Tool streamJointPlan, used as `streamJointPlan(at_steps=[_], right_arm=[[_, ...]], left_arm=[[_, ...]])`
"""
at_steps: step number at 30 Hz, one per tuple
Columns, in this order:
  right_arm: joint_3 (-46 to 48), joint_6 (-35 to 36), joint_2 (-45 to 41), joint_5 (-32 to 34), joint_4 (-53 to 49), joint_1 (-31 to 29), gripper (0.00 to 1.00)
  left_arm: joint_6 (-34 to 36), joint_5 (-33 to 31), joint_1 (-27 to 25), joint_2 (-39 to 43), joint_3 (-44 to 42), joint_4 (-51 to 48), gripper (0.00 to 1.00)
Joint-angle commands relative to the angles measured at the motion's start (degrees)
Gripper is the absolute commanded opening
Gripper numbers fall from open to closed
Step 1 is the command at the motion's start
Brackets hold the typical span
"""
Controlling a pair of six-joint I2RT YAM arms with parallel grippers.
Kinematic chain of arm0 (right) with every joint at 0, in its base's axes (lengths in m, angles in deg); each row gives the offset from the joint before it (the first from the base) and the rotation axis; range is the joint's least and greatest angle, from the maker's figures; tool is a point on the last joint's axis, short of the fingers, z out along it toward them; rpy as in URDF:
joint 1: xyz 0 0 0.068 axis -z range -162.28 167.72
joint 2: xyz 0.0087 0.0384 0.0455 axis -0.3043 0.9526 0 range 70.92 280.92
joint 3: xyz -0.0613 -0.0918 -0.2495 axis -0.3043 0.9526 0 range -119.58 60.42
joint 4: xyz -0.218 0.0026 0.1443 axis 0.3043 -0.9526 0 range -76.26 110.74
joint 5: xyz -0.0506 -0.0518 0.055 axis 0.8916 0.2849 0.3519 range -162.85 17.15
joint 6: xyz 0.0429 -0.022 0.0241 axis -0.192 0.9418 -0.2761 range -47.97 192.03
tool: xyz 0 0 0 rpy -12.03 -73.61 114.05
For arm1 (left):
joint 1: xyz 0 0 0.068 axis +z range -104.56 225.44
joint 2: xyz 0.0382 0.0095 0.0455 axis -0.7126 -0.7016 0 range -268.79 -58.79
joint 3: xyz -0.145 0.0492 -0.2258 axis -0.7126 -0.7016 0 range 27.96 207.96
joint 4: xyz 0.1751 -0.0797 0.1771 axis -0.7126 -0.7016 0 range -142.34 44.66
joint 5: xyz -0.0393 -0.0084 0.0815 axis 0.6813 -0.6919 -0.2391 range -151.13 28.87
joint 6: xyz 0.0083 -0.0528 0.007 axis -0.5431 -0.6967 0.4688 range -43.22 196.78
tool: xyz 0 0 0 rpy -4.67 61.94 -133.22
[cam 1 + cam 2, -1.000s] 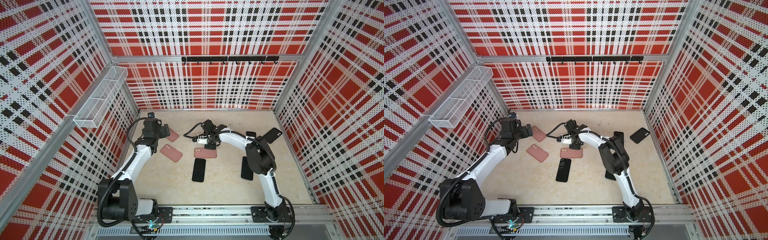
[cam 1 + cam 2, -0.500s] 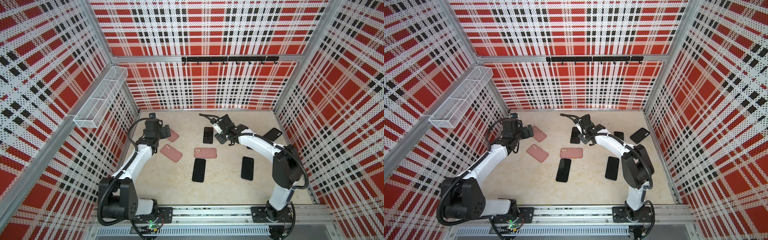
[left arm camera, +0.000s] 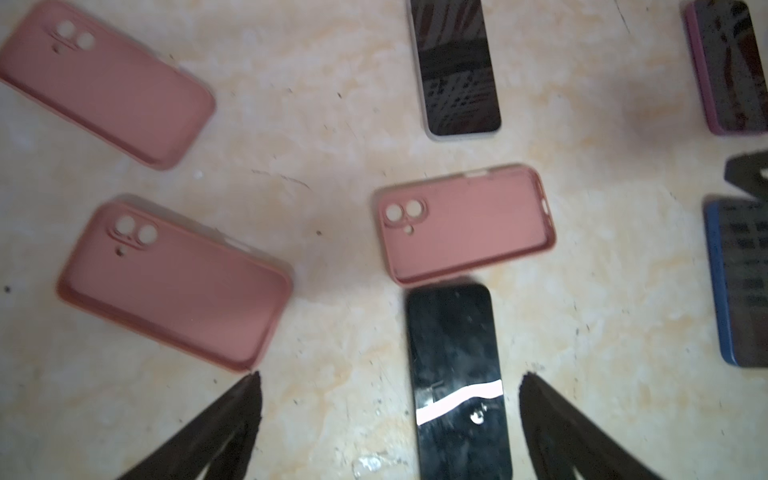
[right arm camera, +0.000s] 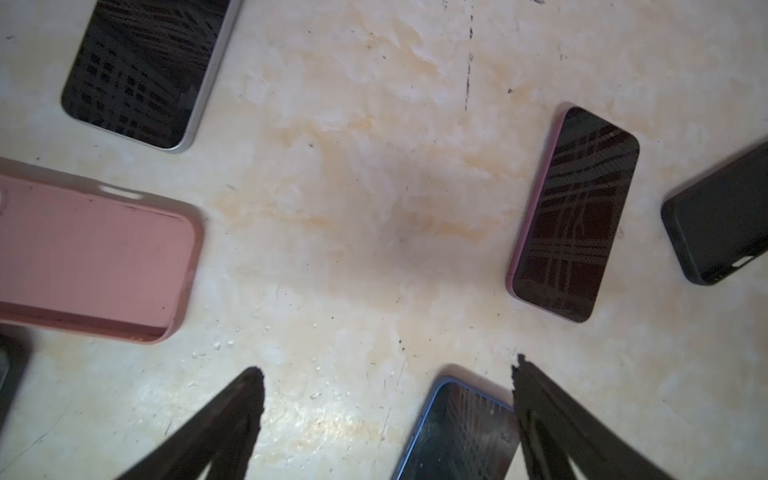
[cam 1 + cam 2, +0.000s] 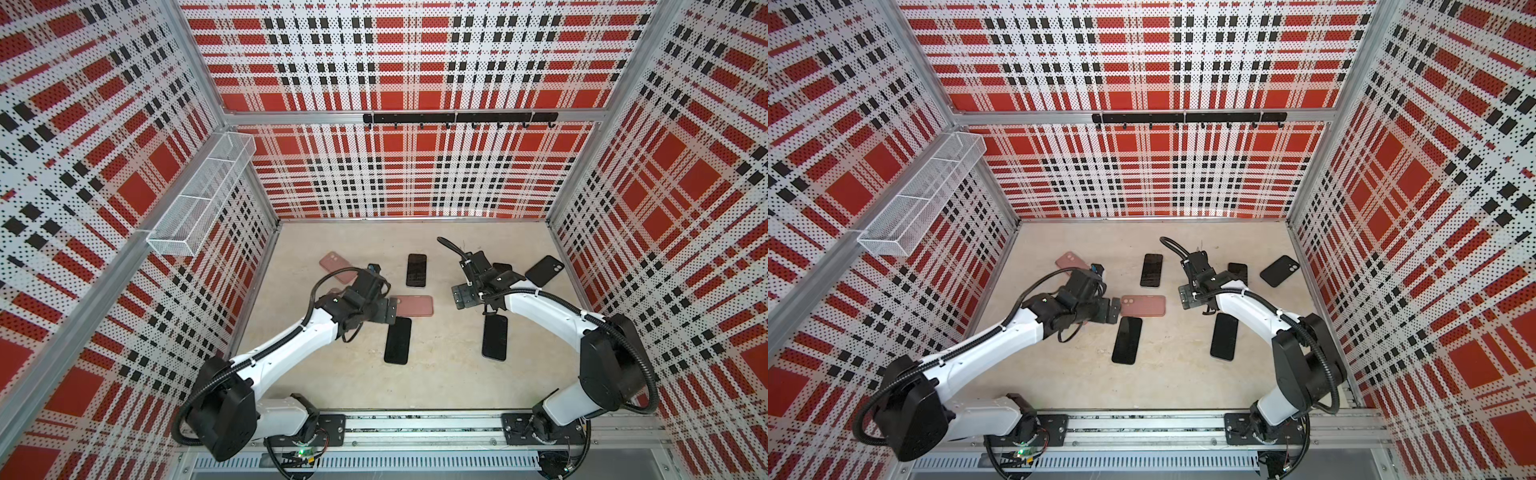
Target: Put the phone into the phone case
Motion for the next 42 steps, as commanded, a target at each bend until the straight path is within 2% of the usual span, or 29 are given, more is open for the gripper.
streamJointPlan(at_steps=[1,6,11,25,32,42], right_arm=[[0.6,-2.9,-3.5,-0.4,0.9,0.9,0.98],[4.0,-3.5,-6.7,-2.1,2.3,2.7,1.00],[7.6,-3.6,-8.3,-3.1,2.8,3.4,1.00],[11.3,-2.9,-8.4,-4.2,4.9,3.9,1.00],[13.0,-1.5,-8.7,-4.0,6.0,3.9,1.00],[14.1,0.0,-7.9,-4.3,7.5,4.4,1.00]], left_arm=[[-6.4,1.3,-3.8,-0.1,-1.6,-4.5,0.98],[-9.8,2.0,-8.3,-4.0,-2.2,-1.8,0.98],[-8.5,2.5,-10.6,-10.0,-0.3,-1.0,0.98],[-6.7,3.8,-11.6,-21.6,5.4,-1.2,0.98],[-5.8,3.7,-11.4,-27.6,10.2,-6.6,0.98],[-8.4,2.6,-11.4,-27.2,11.0,-8.0,0.98]])
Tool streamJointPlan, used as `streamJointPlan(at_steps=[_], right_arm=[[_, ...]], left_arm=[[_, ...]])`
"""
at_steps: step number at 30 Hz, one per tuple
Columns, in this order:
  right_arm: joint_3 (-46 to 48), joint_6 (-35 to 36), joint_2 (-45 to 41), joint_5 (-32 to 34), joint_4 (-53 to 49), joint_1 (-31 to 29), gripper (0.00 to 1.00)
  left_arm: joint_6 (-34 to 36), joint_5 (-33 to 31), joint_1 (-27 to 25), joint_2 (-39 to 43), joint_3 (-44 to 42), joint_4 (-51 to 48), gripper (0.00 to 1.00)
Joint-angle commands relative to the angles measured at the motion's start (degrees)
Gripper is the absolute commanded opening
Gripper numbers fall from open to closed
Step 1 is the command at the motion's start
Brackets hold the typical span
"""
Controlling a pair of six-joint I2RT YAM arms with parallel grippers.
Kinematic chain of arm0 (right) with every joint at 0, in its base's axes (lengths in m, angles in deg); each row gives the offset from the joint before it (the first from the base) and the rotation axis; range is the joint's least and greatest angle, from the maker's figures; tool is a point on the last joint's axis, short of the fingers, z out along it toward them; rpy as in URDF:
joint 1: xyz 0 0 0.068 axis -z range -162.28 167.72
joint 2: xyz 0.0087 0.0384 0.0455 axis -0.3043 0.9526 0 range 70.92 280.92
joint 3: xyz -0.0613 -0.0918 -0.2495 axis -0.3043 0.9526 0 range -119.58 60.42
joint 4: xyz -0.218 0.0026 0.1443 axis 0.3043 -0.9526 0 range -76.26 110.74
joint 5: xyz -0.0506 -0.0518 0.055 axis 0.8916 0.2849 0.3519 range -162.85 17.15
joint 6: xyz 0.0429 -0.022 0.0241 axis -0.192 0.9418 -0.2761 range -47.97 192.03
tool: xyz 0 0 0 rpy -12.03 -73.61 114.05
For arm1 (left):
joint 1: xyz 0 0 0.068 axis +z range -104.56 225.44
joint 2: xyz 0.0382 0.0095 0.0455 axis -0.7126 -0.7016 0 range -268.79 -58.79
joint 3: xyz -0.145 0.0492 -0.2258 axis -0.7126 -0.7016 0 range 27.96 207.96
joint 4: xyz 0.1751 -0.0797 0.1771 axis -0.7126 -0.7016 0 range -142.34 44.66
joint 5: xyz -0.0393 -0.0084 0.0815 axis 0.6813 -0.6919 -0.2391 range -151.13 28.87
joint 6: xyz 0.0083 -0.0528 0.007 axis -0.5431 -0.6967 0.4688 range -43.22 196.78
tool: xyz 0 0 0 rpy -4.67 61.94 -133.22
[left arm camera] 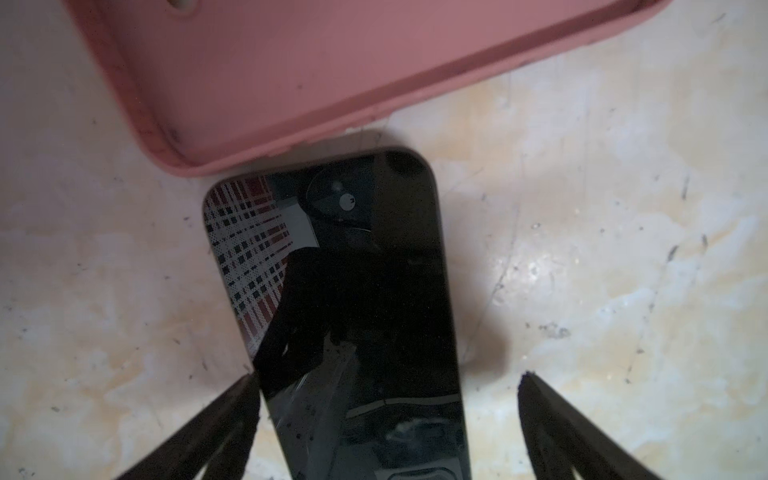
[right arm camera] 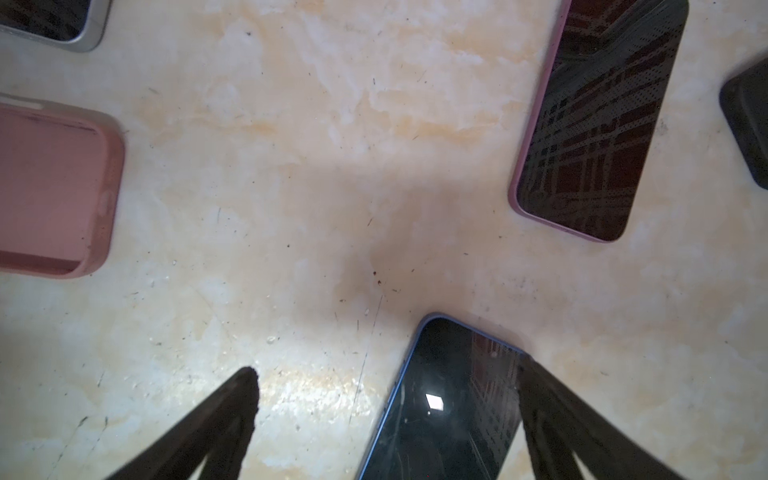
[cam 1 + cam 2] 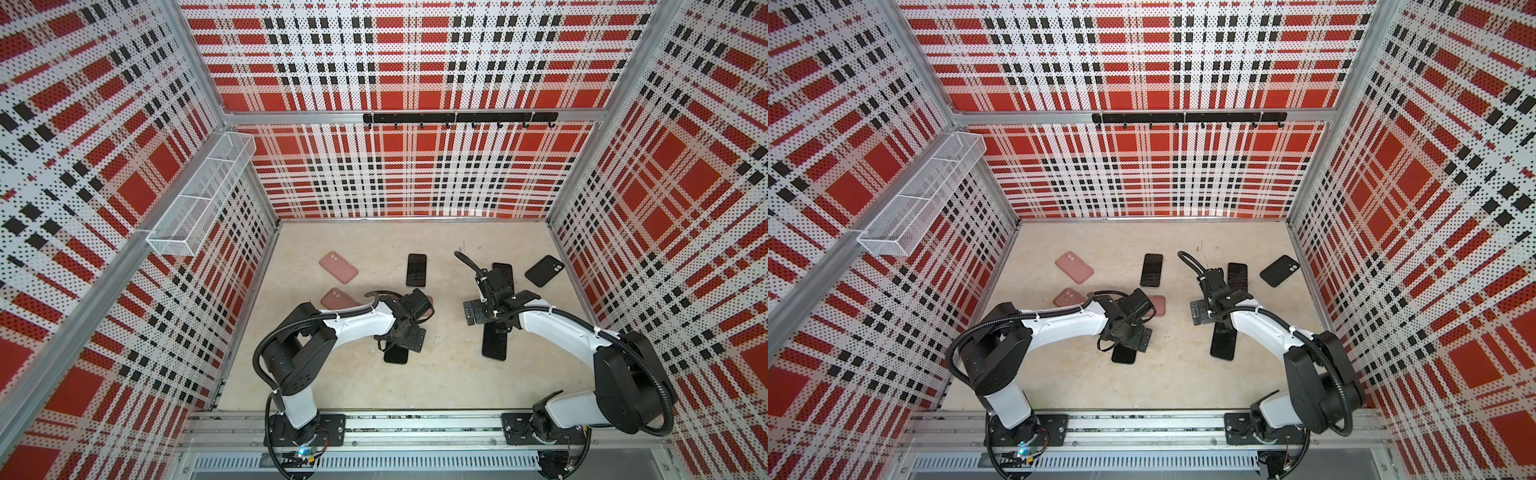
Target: Put the phone into the phone case
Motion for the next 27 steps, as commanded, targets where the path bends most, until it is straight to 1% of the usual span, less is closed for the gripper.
streamJointPlan(at_steps=[1,8,19,20,27], right_arm=[[0.3,0.8,-0.2,-0.2,1.8,0.6,1.00],[0.5,0.9,0.1,-0.2,1.9,0.6,1.00],[0.7,1.1,-0.5,-0.2,1.6,0.7,1.00],[0.7,1.1,-0.6,-0.2,1.6,0.7,1.00],[1.0,1.6,-1.0,-0.2,1.8,0.7,1.00]], left_arm=[[-1.3,-0.9,-0.1,0.8,1.4,-2.5,0.98],[-1.3,-1.8,1.1,1.5,0.8,-2.5,0.98],[-1.0,0.4,1.9,-0.6,-1.1,0.6,0.98],[-1.0,0.5,1.9,-0.9,-1.2,0.7,1.00],[-1.2,1.4,1.9,-2.9,-1.9,0.7,0.94]])
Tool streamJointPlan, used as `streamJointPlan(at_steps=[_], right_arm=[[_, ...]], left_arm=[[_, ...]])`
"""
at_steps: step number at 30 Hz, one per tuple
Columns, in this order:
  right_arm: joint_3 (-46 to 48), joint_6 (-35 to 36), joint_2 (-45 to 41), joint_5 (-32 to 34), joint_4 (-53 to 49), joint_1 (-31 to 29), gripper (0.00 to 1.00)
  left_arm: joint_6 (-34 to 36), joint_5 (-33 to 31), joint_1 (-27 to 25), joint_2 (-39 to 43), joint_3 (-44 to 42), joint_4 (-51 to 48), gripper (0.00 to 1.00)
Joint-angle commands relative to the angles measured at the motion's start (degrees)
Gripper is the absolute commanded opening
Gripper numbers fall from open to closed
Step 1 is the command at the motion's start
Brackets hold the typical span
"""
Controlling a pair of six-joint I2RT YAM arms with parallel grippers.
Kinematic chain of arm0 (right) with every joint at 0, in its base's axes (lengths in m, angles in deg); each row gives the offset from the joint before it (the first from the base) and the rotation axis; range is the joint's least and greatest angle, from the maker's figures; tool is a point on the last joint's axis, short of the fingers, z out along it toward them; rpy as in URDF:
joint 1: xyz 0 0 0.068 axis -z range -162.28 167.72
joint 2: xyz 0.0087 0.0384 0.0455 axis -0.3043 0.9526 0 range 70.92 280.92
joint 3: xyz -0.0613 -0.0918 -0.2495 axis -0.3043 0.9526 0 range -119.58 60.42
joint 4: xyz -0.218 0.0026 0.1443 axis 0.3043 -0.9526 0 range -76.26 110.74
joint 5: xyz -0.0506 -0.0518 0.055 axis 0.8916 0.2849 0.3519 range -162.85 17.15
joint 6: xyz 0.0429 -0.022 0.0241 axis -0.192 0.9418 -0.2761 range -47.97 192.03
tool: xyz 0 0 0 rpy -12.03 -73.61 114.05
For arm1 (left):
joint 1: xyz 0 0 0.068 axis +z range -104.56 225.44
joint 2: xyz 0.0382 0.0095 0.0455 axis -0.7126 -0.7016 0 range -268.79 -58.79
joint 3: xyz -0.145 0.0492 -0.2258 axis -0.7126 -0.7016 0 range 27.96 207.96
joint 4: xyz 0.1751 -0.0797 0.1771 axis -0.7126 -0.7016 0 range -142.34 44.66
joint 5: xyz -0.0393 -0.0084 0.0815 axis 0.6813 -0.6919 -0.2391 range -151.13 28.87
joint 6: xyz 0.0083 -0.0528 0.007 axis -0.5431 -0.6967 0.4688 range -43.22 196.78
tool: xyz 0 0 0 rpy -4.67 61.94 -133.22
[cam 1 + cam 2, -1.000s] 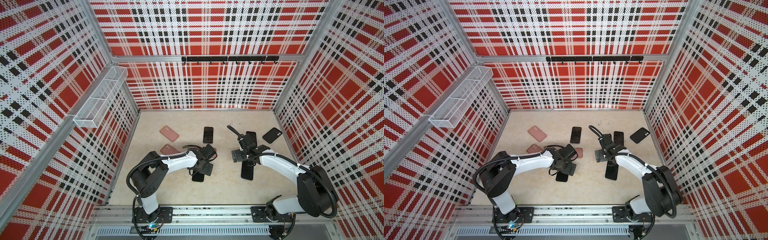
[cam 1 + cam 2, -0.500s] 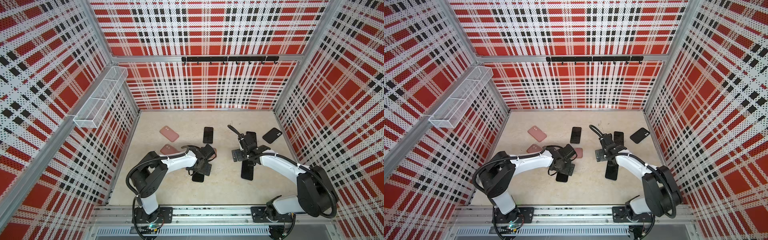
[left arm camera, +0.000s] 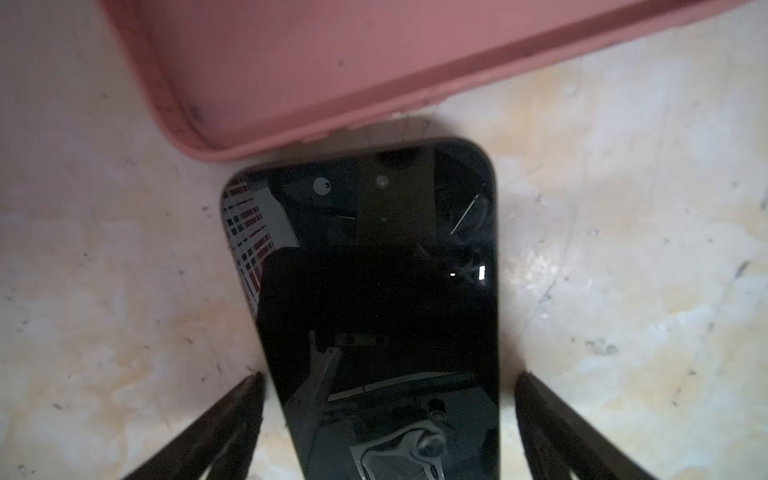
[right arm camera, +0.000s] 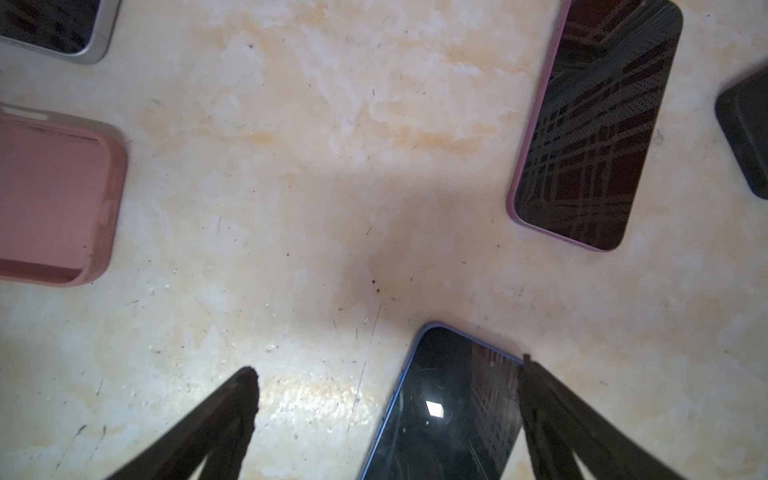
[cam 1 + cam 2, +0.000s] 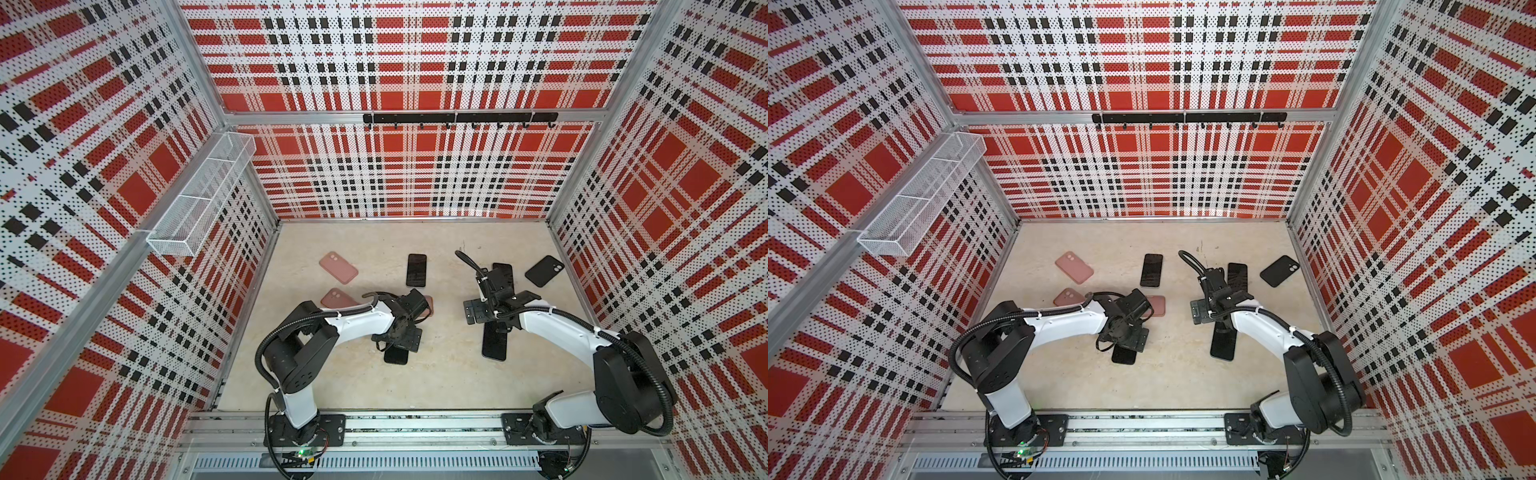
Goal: Put the phone into the phone case
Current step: 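Grasp the black phone with the left gripper and lift it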
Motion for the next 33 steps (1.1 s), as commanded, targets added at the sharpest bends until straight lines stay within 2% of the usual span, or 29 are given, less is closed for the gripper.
streamJointPlan(at_steps=[1,8,17,22,26,30,33], right_arm=[[0.6,0.8,-1.2,0.0,0.7,0.5,1.00],[2.0,1.4,-4.3,0.0,2.6,0.5,1.00],[5.6,2.2,-14.2,-9.3,7.3,0.6,1.00],[7.4,2.5,-18.4,-22.4,11.8,0.5,1.00],[11.1,-1.4,-19.9,-32.5,21.5,-1.1,0.99],[13.2,-4.8,-18.0,-32.1,29.7,-7.3,0.98],[16.0,-8.4,-16.2,-30.0,40.0,-12.6,0.97]], left_arm=[[-0.4,1.3,0.4,-2.0,-1.3,0.5,0.93],[-0.4,2.7,0.4,-2.2,-0.7,0.5,0.78],[-0.8,3.8,0.9,4.8,2.2,-3.5,0.77],[-0.9,6.0,4.7,10.4,-0.4,-3.1,0.77],[-1.5,8.8,8.7,15.1,-3.4,-0.7,0.77],[-4.0,12.2,13.6,20.4,-6.6,4.6,0.77],[-9.3,14.9,17.0,24.9,-10.2,12.0,0.73]])
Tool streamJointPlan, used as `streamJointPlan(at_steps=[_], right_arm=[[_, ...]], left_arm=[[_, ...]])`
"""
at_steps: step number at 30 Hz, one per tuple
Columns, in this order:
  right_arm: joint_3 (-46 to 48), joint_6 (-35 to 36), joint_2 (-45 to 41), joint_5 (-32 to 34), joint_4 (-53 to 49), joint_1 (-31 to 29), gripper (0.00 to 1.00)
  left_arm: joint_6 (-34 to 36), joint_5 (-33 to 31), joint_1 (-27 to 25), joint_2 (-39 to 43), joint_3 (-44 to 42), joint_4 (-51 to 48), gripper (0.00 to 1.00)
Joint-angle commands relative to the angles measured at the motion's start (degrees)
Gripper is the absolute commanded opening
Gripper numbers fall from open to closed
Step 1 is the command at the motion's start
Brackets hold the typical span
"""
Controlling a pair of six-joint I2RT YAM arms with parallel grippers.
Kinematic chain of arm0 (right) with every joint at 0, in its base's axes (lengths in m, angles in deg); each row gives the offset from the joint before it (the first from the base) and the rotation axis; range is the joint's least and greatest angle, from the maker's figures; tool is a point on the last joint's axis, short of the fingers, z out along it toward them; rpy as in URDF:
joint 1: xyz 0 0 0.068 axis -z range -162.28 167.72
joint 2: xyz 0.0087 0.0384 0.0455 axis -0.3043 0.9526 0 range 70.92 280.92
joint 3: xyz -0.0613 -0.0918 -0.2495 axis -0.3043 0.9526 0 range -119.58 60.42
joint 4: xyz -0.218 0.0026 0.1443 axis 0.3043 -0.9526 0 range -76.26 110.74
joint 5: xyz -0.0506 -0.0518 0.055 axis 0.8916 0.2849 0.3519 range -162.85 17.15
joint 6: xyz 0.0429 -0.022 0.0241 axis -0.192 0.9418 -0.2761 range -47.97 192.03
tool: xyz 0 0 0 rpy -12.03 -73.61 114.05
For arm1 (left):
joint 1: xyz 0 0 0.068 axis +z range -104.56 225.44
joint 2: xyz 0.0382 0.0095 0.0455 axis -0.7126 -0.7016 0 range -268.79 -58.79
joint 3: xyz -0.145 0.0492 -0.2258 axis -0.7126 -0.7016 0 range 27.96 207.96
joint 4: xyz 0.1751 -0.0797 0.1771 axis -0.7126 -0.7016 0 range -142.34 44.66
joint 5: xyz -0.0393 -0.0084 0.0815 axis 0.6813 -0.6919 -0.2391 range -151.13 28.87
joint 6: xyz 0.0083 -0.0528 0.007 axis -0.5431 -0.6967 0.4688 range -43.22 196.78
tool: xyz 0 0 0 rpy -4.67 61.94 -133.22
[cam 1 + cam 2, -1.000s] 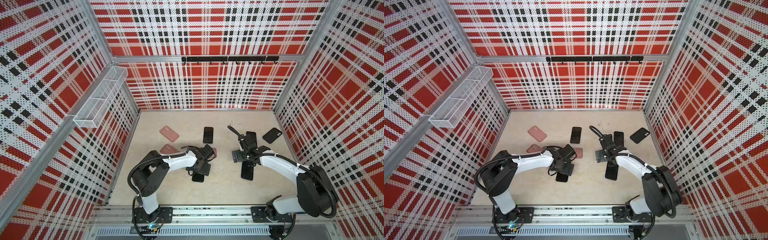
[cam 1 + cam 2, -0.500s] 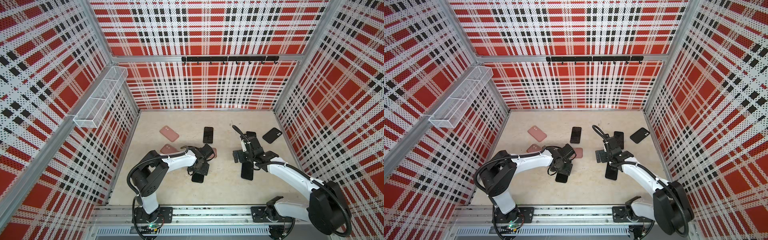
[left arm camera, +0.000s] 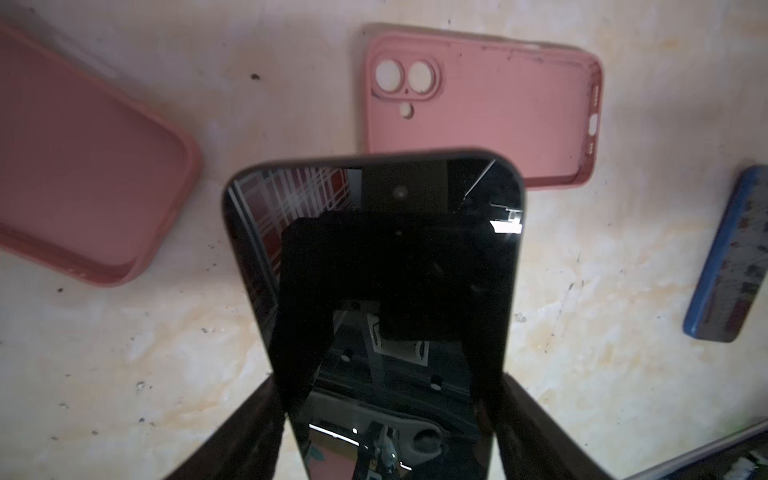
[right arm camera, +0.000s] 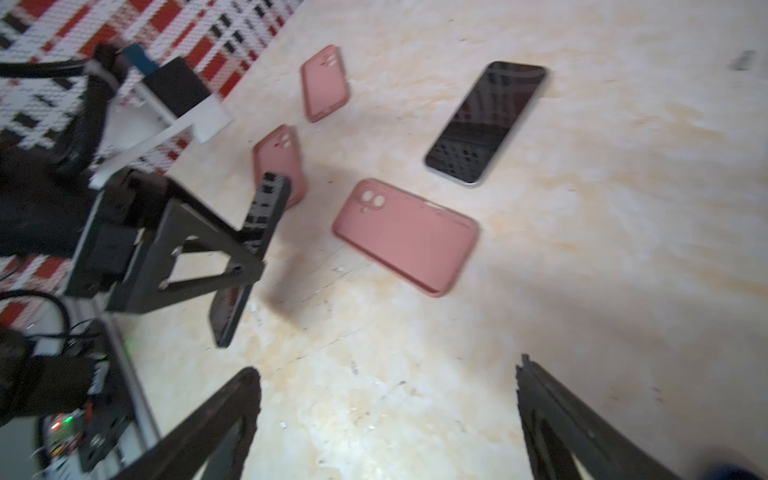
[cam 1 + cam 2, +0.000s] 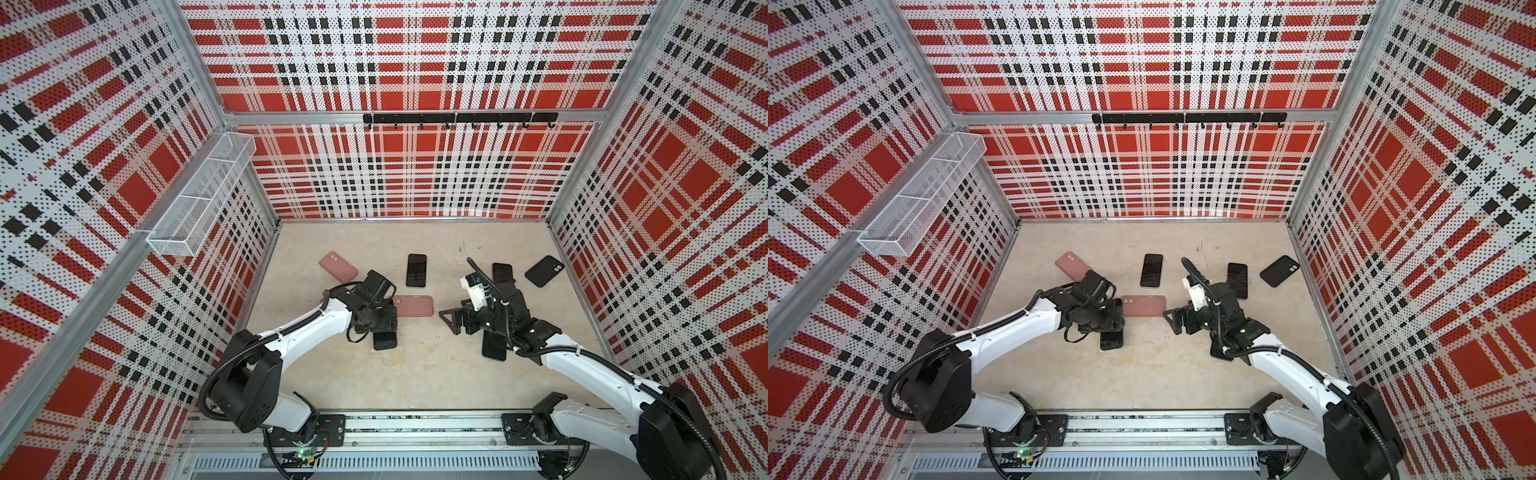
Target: Put the phone into the phone case
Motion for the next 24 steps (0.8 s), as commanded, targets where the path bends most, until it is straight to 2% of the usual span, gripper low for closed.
streamJointPlan(at_steps=[1,7,9,13,14,19,24], right_arm=[[3.1,-5.7,2.0,-0.3,17.0,-5.1,0.97],[5.9,-9.2,10.3,7.3,36.3,-14.2,0.93],[6.3,-10.8,14.3,7.5,43.0,-15.6,0.90],[5.8,-11.5,22.5,9.0,55.8,-18.1,0.77],[5.4,-13.5,24.5,9.5,58.1,-18.3,0.75],[3.7,-14.7,32.0,12.4,67.2,-19.2,0.62],[1.5,-16.0,36.8,14.3,71.4,-20.6,0.49]], left_arm=[[-7.4,4.7,3.0,5.6,-3.0,11.2,0.69],[-25.5,7.9,6.7,14.0,-12.9,30.3,0.44],[-30.9,6.9,7.1,16.3,-14.9,34.2,0.34],[-39.4,4.8,7.2,19.7,-18.4,39.3,0.22],[-41.3,4.2,7.1,20.6,-19.5,40.4,0.20],[-46.6,1.9,7.1,22.1,-22.5,41.9,0.15],[-47.9,1.7,6.7,21.5,-23.1,43.3,0.15]])
